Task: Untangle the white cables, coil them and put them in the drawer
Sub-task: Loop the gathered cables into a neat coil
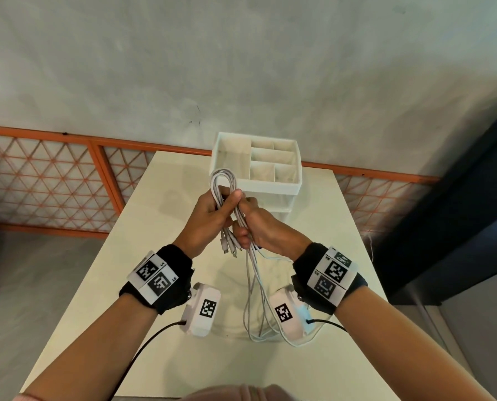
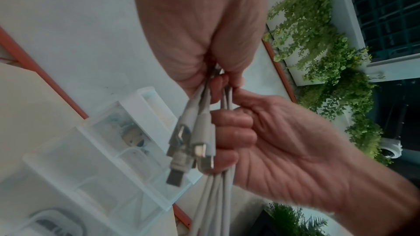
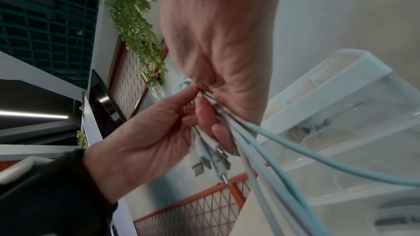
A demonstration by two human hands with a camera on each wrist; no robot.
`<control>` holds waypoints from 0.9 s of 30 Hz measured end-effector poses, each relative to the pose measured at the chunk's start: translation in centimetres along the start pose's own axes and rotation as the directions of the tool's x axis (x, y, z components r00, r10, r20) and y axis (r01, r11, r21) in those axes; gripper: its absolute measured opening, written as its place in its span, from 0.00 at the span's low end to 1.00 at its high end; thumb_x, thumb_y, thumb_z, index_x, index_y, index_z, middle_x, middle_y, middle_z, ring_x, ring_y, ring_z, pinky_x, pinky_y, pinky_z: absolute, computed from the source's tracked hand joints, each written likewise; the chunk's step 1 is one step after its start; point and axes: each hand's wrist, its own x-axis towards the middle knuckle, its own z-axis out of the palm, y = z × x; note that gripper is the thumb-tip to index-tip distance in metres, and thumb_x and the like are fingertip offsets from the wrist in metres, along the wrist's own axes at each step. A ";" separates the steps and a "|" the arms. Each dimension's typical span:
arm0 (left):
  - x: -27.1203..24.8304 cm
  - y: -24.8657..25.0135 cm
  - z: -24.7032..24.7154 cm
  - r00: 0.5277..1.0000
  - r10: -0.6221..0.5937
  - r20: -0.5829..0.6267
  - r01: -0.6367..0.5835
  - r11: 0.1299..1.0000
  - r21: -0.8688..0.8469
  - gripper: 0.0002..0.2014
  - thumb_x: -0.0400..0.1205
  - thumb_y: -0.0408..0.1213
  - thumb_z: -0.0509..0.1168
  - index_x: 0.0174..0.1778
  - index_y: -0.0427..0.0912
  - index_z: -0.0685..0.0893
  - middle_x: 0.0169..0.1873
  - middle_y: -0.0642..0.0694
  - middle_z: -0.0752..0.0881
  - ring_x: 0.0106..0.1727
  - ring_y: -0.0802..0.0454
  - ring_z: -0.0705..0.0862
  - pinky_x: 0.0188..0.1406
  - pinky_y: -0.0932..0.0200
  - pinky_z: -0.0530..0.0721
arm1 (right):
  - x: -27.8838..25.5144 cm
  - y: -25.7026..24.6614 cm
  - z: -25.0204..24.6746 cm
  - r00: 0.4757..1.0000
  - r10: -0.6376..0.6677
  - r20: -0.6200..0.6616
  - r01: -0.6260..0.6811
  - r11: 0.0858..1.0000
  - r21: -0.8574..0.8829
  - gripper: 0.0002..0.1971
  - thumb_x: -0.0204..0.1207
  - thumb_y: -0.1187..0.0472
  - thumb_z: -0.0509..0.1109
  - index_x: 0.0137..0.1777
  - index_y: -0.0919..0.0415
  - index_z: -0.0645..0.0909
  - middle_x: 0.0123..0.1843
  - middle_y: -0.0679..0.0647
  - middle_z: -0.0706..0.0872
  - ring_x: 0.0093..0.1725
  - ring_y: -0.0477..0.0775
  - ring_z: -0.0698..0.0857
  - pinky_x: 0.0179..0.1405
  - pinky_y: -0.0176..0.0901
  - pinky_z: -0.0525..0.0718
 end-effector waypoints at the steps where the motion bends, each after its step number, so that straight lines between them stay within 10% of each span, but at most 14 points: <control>1: -0.1 0.0 0.1 1.000 0.002 -0.015 -0.002 1.000 -0.003 0.12 0.87 0.37 0.57 0.47 0.30 0.79 0.25 0.56 0.81 0.23 0.63 0.76 0.25 0.69 0.73 | -0.1 0.0 0.0 1.000 -0.010 0.018 0.010 1.000 0.008 0.17 0.84 0.39 0.45 0.50 0.46 0.72 0.30 0.54 0.68 0.20 0.48 0.68 0.21 0.40 0.72; 5: 0.1 -0.6 -0.2 0.995 -0.023 -0.099 0.022 1.000 -0.013 0.14 0.86 0.42 0.58 0.42 0.34 0.75 0.23 0.47 0.73 0.23 0.52 0.70 0.25 0.60 0.71 | -0.7 0.0 -1.1 0.998 0.025 0.060 -0.027 0.999 0.039 0.17 0.86 0.52 0.50 0.58 0.65 0.73 0.41 0.64 0.80 0.39 0.61 0.83 0.39 0.48 0.87; 9: 0.5 -0.7 -1.2 0.996 -0.084 0.014 0.083 0.996 0.038 0.17 0.86 0.44 0.59 0.39 0.33 0.72 0.28 0.42 0.63 0.29 0.46 0.63 0.29 0.58 0.64 | -0.3 -1.3 -3.1 0.943 -0.224 -0.245 0.127 0.926 -0.356 0.09 0.83 0.59 0.57 0.54 0.59 0.78 0.57 0.57 0.83 0.60 0.59 0.82 0.65 0.58 0.81; 13: 0.1 -0.3 -0.2 0.966 -0.153 0.207 0.122 0.981 0.153 0.14 0.86 0.40 0.59 0.36 0.41 0.68 0.25 0.54 0.63 0.24 0.62 0.65 0.24 0.70 0.69 | -0.1 -4.4 -3.3 0.917 -0.395 -0.054 0.311 0.793 -0.524 0.16 0.78 0.67 0.62 0.63 0.54 0.77 0.60 0.50 0.84 0.59 0.48 0.83 0.57 0.38 0.80; 17: -0.3 0.1 -0.1 0.938 -0.203 0.281 0.167 0.975 0.145 0.14 0.87 0.38 0.57 0.34 0.48 0.71 0.20 0.60 0.67 0.22 0.63 0.68 0.26 0.73 0.70 | -0.3 -5.1 -3.3 0.938 -0.285 0.198 0.345 0.701 -0.625 0.19 0.72 0.73 0.62 0.60 0.55 0.78 0.59 0.52 0.86 0.61 0.49 0.83 0.61 0.39 0.80; 21: -0.2 0.1 -0.5 0.936 -0.207 0.285 0.162 0.972 0.173 0.12 0.86 0.39 0.59 0.36 0.48 0.73 0.24 0.58 0.65 0.25 0.60 0.64 0.26 0.68 0.66 | 0.4 -4.3 -3.0 0.926 -0.329 0.188 0.352 0.565 -0.746 0.17 0.73 0.72 0.60 0.56 0.56 0.83 0.56 0.58 0.82 0.55 0.56 0.82 0.57 0.45 0.80; 27: -0.2 0.0 0.0 0.961 -0.173 0.218 0.170 0.985 0.033 0.12 0.84 0.38 0.62 0.36 0.41 0.71 0.24 0.56 0.65 0.24 0.61 0.66 0.26 0.72 0.68 | 0.0 -5.6 -3.0 0.945 -0.309 0.108 0.324 0.835 -0.444 0.24 0.70 0.80 0.53 0.48 0.60 0.88 0.52 0.58 0.89 0.51 0.50 0.87 0.53 0.35 0.83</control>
